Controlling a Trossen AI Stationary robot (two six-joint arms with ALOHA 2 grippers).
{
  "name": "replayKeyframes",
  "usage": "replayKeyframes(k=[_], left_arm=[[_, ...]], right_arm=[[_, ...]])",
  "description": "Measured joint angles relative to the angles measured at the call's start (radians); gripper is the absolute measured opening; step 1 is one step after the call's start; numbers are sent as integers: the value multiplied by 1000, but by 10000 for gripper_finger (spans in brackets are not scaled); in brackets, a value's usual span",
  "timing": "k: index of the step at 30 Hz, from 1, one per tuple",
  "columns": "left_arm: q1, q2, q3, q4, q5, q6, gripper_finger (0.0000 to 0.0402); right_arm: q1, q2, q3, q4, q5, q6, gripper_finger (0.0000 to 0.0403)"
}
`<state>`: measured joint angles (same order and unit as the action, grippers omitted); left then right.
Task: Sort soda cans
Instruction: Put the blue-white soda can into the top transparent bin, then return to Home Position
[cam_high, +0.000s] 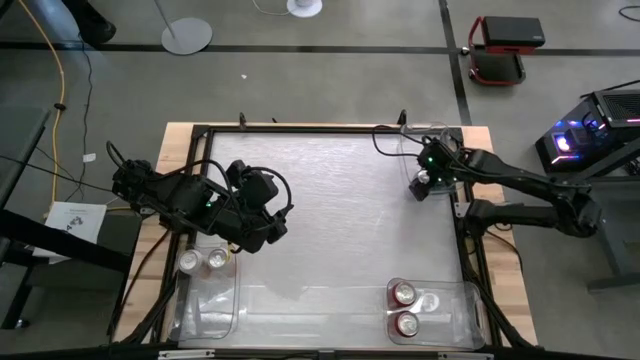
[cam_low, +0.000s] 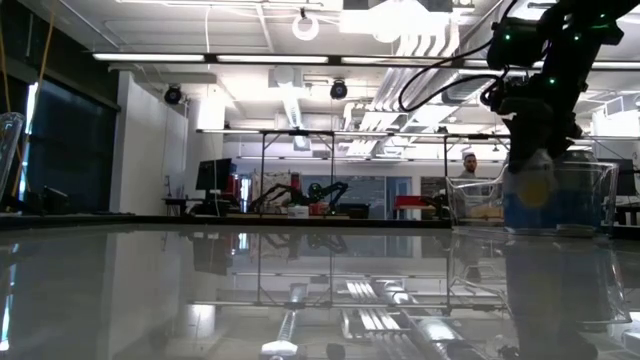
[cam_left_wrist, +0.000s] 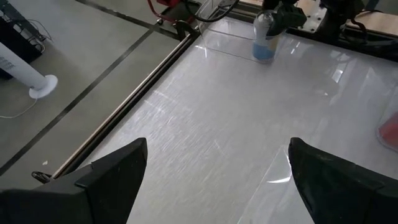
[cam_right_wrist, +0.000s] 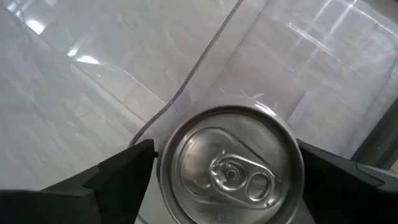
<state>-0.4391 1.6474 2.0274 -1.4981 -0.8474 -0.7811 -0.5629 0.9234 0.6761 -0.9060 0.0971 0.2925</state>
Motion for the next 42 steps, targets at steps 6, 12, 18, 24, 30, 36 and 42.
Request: replayKeyframes(k=[6,12,18,24,30,36,42], left_arm=[[0,0,0,0,0,0,364],[0,0,0,0,0,0,364],[0,0,0,1,11,0,364],[2,0,0,13,18,0,364],[34,-28,-26,71,105,73,364],[54,-274,-384,302,121,45,358],[61,-549,-865,896,185,49,353]], right_arm=[[1,0,52,5,-3,13,357],[1,0,116,-37,7,13,358],[1,0,211,-168,65,21,357],[5,0,332,-289,78,24,352],[124,-67,453,-298,-14,43,331],[260,-331,399,-256,-61,179,311],[311,-565,330,-64,-117,299,306]])
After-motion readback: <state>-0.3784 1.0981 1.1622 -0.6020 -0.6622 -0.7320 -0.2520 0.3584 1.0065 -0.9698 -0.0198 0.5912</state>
